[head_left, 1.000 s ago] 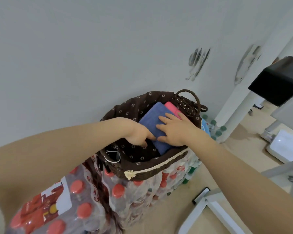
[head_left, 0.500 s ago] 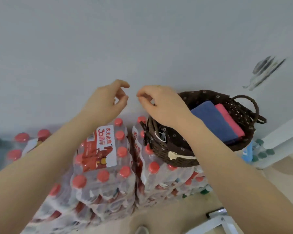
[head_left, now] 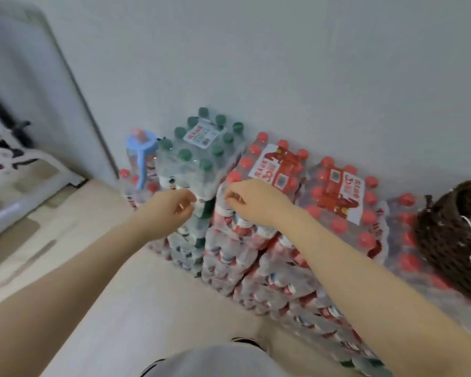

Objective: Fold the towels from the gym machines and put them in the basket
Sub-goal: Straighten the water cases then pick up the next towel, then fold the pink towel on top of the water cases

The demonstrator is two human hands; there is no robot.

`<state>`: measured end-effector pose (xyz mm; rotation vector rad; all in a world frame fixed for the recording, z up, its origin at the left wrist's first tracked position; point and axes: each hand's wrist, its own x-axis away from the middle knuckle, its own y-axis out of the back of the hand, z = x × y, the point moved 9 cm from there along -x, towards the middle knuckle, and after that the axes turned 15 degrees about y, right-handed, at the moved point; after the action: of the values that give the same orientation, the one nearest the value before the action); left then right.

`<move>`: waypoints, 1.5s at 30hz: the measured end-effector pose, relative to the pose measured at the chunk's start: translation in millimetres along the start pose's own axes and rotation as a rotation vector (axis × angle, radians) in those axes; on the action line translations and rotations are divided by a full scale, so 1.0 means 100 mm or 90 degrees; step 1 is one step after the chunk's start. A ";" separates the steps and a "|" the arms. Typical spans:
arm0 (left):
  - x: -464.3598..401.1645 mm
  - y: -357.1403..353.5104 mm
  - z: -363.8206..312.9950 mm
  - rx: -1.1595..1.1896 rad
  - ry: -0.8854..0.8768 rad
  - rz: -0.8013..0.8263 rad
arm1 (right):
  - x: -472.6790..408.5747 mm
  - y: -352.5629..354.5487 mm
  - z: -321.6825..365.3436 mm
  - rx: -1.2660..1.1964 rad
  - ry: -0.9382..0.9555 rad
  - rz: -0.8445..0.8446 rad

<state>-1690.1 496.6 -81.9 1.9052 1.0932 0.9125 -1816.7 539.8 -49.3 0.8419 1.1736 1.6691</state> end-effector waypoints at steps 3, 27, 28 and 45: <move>0.55 0.17 1.30 0.007 0.146 0.006 | -0.53 -0.65 0.84 -0.011 0.081 0.091; 4.29 1.83 6.68 0.323 0.764 -0.365 | -3.15 -3.29 6.87 -0.023 0.653 0.405; 4.33 1.92 6.90 0.343 0.769 -0.378 | -3.31 -3.37 7.09 -0.030 0.658 0.413; 5.83 3.09 10.10 0.462 0.859 -0.459 | -5.06 -4.64 10.75 -0.100 0.686 0.484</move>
<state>-496.9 657.7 -167.3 0.9057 2.9442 1.4583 -546.9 494.8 -164.0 0.2187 1.4384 2.9989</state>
